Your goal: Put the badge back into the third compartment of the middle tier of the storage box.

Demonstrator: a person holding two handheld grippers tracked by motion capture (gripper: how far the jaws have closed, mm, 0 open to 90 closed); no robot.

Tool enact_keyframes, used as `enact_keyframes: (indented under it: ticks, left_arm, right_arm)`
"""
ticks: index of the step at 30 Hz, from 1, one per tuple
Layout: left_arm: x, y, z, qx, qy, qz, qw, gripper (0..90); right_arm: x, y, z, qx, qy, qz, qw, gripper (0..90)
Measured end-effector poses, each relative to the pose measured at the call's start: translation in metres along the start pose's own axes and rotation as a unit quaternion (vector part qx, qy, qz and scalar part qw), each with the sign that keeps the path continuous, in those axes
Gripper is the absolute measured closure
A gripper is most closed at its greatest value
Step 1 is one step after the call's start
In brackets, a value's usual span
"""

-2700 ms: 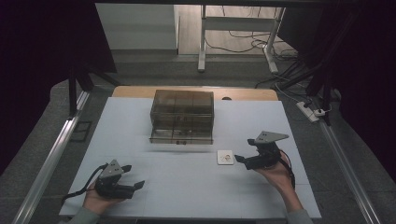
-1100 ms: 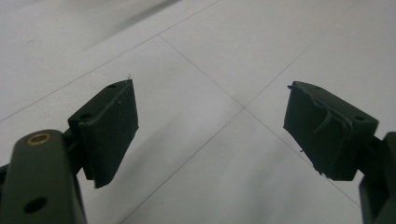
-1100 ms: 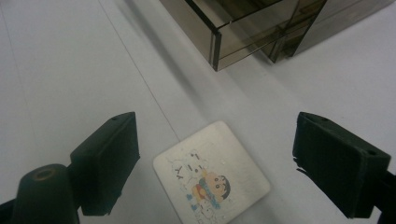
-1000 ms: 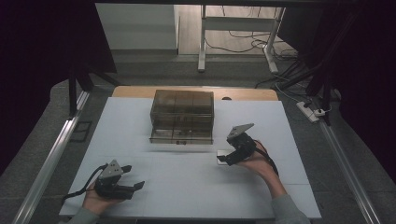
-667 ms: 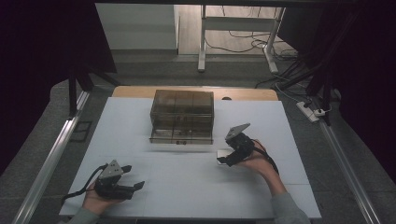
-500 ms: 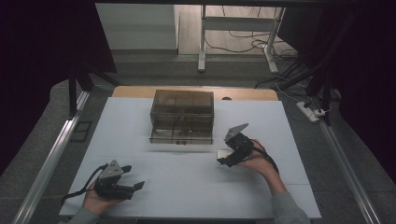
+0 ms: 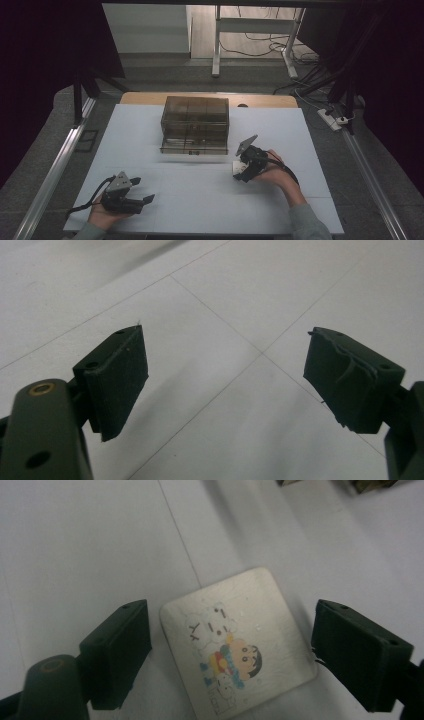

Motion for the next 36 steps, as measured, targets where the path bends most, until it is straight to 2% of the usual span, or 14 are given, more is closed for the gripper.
enact_keyframes:
  ticks: [4, 8, 16, 28, 36]
  left_arm:
    - [0.0, 0.0, 0.0, 0.001, 0.0, 0.0, 1.0, 17.6]
    - [0.0, -0.001, -0.001, 0.0, 0.0, 0.0, 1.0, 17.6]
    - [0.001, -0.001, 0.0, 0.003, 0.003, -0.001, 1.0, 17.6]
    - [0.001, 0.0, -0.002, -0.001, 0.002, 0.001, 1.0, 17.6]
    - [0.001, 0.0, -0.002, -0.001, 0.001, 0.001, 1.0, 17.5]
  right_arm:
    - [0.001, 0.0, -0.001, -0.004, 0.002, -0.004, 1.0, 21.3]
    - [0.001, 0.0, -0.004, -0.005, 0.001, -0.012, 0.9999, 32.0]
    - [0.001, 0.002, -0.004, -0.001, 0.003, -0.009, 1.0, 32.5]
    - [0.0, 0.0, -0.005, -0.004, -0.008, 0.011, 0.9999, 32.5]
    - [-0.006, -0.003, -0.017, -0.001, -0.045, 0.019, 0.9988, 32.4]
Point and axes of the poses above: each handheld gripper's, and its own axes: z roughly forward along the jaws, x roughly out of its underside, y roughly to its left, the point moved 9 cm from there along z, roughly forward along the jaws, and after that the axes turned 14 degrees about z, right-handed, at the moved point
